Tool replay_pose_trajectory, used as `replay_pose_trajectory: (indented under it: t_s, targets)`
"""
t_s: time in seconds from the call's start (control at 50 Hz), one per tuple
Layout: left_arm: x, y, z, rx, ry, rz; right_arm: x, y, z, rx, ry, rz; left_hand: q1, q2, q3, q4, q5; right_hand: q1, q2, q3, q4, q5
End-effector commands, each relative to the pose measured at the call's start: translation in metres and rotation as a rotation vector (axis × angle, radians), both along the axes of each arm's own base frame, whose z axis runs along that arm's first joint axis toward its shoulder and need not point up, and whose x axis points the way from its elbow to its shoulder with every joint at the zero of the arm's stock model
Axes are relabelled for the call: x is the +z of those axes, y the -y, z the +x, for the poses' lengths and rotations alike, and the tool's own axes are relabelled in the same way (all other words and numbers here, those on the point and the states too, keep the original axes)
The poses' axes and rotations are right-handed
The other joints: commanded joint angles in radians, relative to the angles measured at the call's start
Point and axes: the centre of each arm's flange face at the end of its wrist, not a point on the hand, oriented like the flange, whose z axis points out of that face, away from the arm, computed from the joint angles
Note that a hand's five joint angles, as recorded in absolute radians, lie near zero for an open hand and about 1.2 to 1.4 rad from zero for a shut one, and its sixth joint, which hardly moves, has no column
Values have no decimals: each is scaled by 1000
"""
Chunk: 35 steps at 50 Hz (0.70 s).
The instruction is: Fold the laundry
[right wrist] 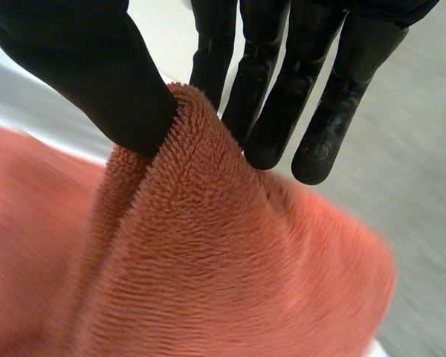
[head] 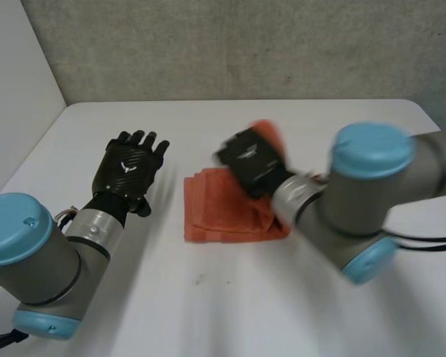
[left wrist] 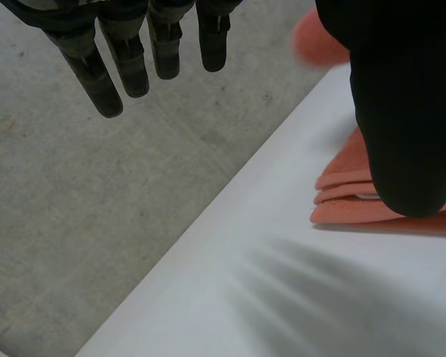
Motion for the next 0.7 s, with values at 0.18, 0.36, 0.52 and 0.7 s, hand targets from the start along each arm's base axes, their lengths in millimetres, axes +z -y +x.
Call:
replay_pose_trajectory:
  t_s: [0.18,0.36,0.52,0.7]
  targets:
    - [13,6,0,41,-26,-37,20,15,-28,-155,101,140,-19,-30,-41,-31,-48,-785,-1003,-1008,-1017,-990]
    - [41,12,-35,-53,-241,9,24,38,-53,-223,261,319,-3,-14,-26,-15,-33,-785,-1003,-1008,-1017,-990]
    - [7,4,-57,-45,-264,397,-12,48,-41,-206,182,457,0,-11,-23,-12,-30,-785,-1003,-1008,-1017,-990]
    - [-27,9,-47,113,-243,524,-45,64,-34,-241,107,576,0,-11,-23,-12,-30,-785,-1003,-1008,-1017,-990]
